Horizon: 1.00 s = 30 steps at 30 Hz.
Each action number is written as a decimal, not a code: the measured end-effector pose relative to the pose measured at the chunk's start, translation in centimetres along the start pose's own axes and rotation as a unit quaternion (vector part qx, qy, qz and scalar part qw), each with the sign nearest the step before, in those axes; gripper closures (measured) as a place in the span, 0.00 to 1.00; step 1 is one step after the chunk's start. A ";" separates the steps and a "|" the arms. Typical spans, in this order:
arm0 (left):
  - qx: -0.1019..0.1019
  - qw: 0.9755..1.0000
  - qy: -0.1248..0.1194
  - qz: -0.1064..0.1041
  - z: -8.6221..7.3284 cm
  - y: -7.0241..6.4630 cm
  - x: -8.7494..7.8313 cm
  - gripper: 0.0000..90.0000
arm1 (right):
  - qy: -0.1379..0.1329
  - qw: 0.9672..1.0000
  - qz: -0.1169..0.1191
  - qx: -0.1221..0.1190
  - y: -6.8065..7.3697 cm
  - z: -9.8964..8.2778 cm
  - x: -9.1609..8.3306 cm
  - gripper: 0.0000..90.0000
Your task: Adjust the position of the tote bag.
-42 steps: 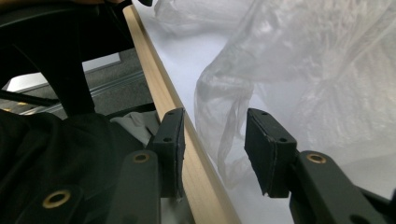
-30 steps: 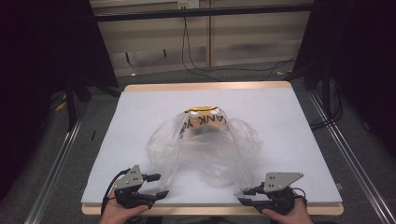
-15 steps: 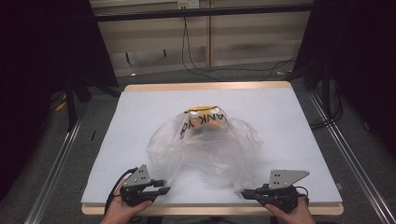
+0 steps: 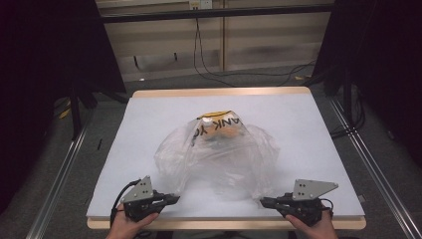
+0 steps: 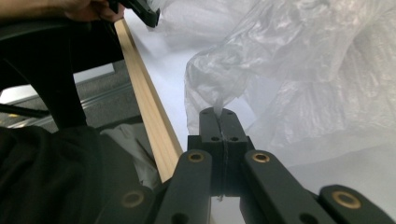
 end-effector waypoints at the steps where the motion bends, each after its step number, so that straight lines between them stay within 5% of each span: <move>1: -0.003 1.000 -0.001 0.003 0.0 0.0 -0.2 0.98 | -0.003 1.000 -0.004 -0.002 0.0 0.1 -0.1 1.00; 13: -0.005 0.999 -0.045 0.002 0.8 0.2 -1.6 0.98 | -0.044 0.999 -0.001 0.013 -0.7 1.0 -0.9 1.00; 30: 0.007 0.997 -0.079 0.013 3.1 0.7 -3.0 0.99 | -0.084 0.996 -0.015 -0.007 -1.5 3.8 -2.2 1.00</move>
Point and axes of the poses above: each handheld gripper's, and its own axes: x roughly forward along the jaws, z roughly out of its top, y roughly to its left, the point moved 2 cm from there along x, roughly forward along the jaws, and after that the axes turned 1 degree about -y, right-handed, at the moved point
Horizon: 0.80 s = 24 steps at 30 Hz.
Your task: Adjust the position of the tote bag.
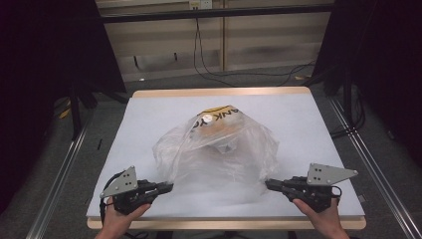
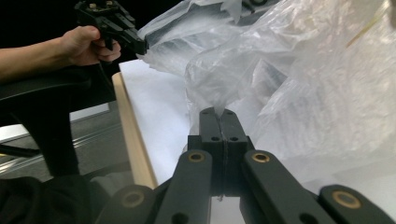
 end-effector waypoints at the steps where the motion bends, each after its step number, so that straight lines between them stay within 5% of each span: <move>1: 0.001 1.000 0.001 0.003 0.1 0.1 -0.1 0.99 | -0.006 1.000 0.000 -0.003 -0.2 0.4 0.0 1.00; 24: 0.016 0.998 -0.054 0.029 4.6 1.7 -1.6 0.99 | -0.045 0.999 -0.012 -0.027 -1.4 5.0 0.0 1.00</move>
Point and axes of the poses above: each handheld gripper's, and its own axes: x roughly forward along the jaws, z roughly out of its top, y roughly to its left, the point moved 2 cm from there along x, roughly forward along the jaws, and after that the axes turned 1 degree about -y, right-handed, at the moved point
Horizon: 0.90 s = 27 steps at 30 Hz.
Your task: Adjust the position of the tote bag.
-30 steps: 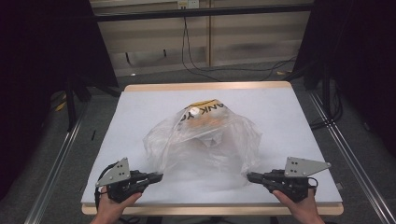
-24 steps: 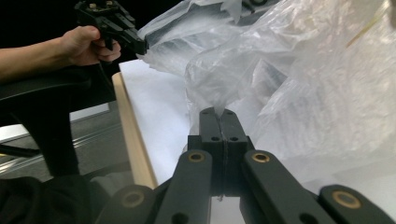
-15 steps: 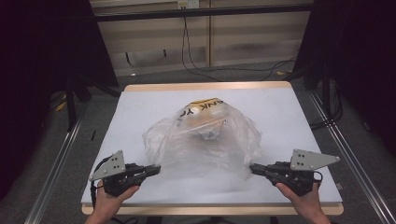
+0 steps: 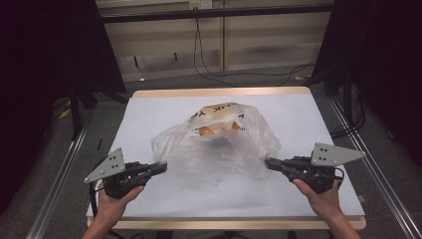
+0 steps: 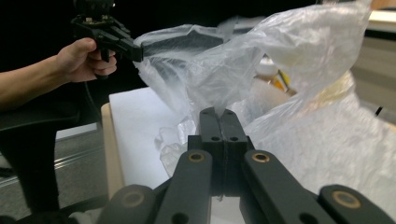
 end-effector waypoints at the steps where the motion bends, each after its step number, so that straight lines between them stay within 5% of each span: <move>1: 0.000 1.000 -0.008 -0.001 0.3 0.1 0.1 0.99 | -0.006 1.000 0.002 0.001 -0.1 0.3 0.0 1.00; 27: 0.017 0.999 -0.043 0.013 5.4 2.5 0.5 0.99 | -0.067 0.998 -0.018 -0.008 -3.3 4.9 -0.1 1.00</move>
Point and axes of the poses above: each handheld gripper's, and its own axes: x roughly forward along the jaws, z roughly out of its top, y roughly to its left, the point moved 2 cm from there along x, roughly forward along the jaws, and after that the axes turned 1 degree about -y, right-handed, at the moved point
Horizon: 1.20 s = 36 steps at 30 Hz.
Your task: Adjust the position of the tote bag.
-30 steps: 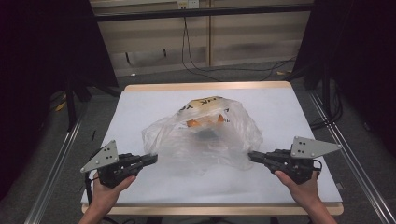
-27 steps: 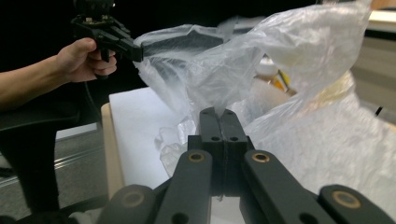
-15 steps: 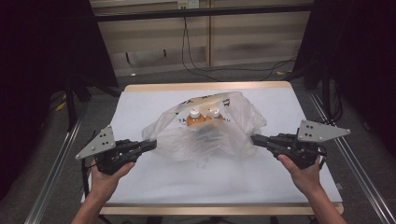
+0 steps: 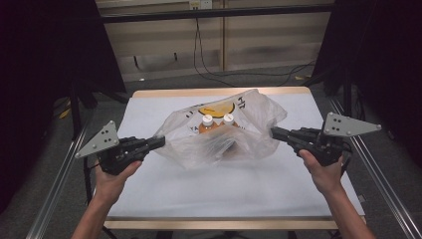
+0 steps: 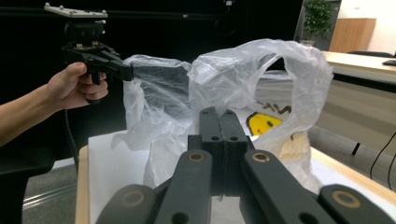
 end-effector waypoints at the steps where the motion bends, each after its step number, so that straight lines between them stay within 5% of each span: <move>1: 0.000 1.000 0.001 0.000 0.2 0.2 0.0 0.99 | -0.002 1.000 -0.002 0.000 -0.1 0.1 0.0 1.00; 6: 0.012 1.000 -0.014 0.012 1.5 1.1 -0.1 0.99 | -0.010 1.000 -0.008 -0.003 -0.8 1.0 -0.1 1.00; 25: -0.008 0.999 -0.027 0.027 4.6 4.7 1.2 0.99 | -0.026 0.999 -0.043 -0.011 -3.4 5.1 0.8 1.00; 36: -0.008 0.998 -0.019 0.060 6.3 7.3 1.1 0.99 | -0.032 0.997 -0.072 -0.010 -5.6 7.9 1.3 1.00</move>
Point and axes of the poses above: each handheld gripper's, and its own axes: x roughly forward along the jaws, z roughly out of its top, y roughly to its left, the point moved 2 cm from there along x, roughly forward along the jaws, and after that the axes turned 1 degree about -y, right-handed, at the moved point
